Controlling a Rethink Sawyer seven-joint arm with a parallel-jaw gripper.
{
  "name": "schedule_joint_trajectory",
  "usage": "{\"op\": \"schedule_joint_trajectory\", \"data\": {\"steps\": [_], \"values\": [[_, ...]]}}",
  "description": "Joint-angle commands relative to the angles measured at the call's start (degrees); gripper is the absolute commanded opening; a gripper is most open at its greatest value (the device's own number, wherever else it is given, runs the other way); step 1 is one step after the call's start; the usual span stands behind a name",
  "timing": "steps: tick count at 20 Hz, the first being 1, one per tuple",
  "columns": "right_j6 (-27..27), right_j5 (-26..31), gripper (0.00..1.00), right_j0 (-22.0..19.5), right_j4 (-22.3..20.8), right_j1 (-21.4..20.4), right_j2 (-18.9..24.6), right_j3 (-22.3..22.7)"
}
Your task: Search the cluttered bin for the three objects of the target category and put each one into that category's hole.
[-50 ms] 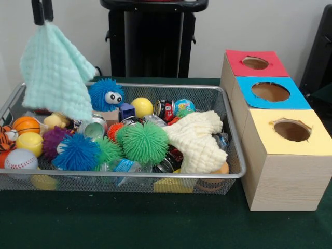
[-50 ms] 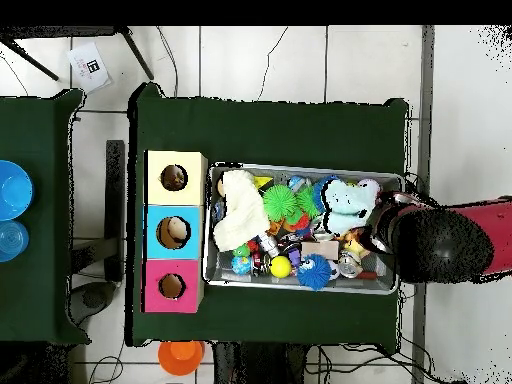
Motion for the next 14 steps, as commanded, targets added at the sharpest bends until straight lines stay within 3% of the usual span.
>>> {"op": "schedule_joint_trajectory", "data": {"steps": [1, 10, 14], "values": [[-15.22, -0.42, 1.00, 0.83, -5.05, 0.34, -2.86, -1.46], [-12.69, -1.32, 1.00, 0.34, -4.43, -0.36, -2.15, 0.62], [-6.22, -4.96, 1.00, -1.77, 2.70, 1.33, 1.62, 5.35]]}}
